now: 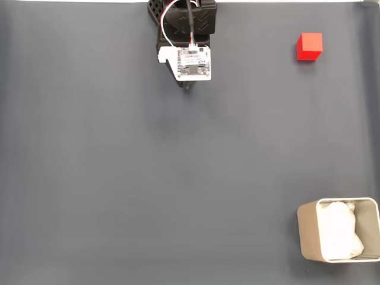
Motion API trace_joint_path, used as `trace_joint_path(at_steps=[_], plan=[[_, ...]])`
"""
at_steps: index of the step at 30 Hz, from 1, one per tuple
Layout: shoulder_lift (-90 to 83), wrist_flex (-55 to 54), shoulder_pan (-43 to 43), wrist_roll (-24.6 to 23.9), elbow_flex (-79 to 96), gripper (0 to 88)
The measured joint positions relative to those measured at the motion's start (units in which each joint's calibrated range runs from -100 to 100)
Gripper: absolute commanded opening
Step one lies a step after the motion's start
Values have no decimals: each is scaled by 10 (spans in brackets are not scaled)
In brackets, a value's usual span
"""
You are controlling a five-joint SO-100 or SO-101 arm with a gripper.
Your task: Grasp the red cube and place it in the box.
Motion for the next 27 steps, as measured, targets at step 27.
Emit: trace_joint_path(at_steps=[27], plan=[[9,-166,1,9,0,0]])
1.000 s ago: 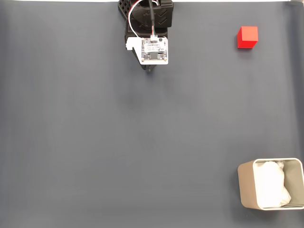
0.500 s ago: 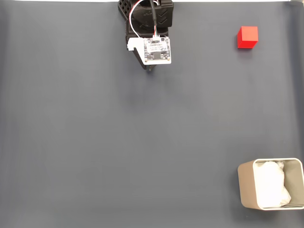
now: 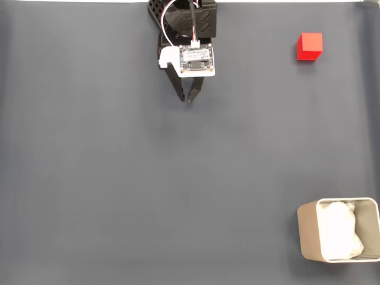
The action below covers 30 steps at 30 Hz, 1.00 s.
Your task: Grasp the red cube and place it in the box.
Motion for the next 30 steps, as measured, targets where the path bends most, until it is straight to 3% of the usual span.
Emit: trace_joint_path(at_steps=[21,30], plan=[[146,-169,0,3,-115,0],[222,-187,0,1,-208,0]])
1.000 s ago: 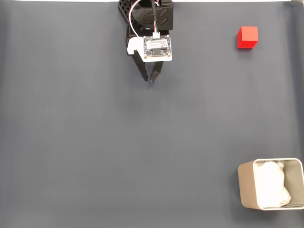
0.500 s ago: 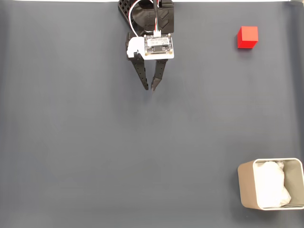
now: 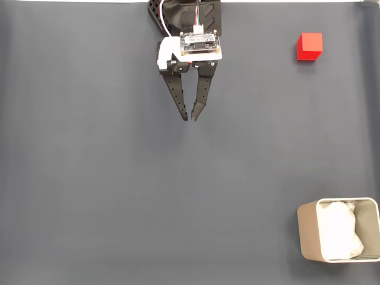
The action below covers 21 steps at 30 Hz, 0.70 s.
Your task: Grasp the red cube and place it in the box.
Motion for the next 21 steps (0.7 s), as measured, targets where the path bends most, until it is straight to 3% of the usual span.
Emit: trace_joint_path(at_steps=[11,21], plan=[[120,3,-5,-1,-154,0],[208,96,-42,-5,-297,0]])
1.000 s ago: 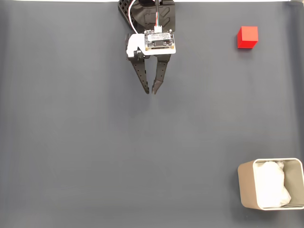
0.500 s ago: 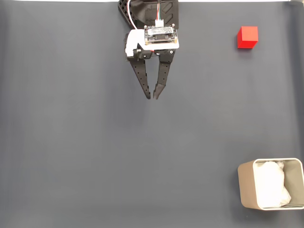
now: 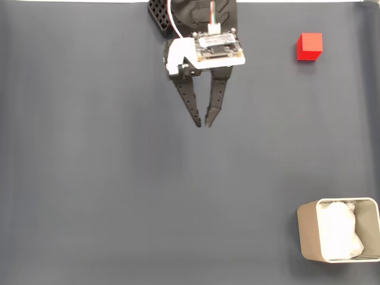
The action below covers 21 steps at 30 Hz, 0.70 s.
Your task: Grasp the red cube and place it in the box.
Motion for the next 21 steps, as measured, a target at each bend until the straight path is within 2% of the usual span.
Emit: trace_joint_path(at_steps=[13,21], plan=[[53,112,-102,0,-109,5],[59,140,-180,0,-123,6]])
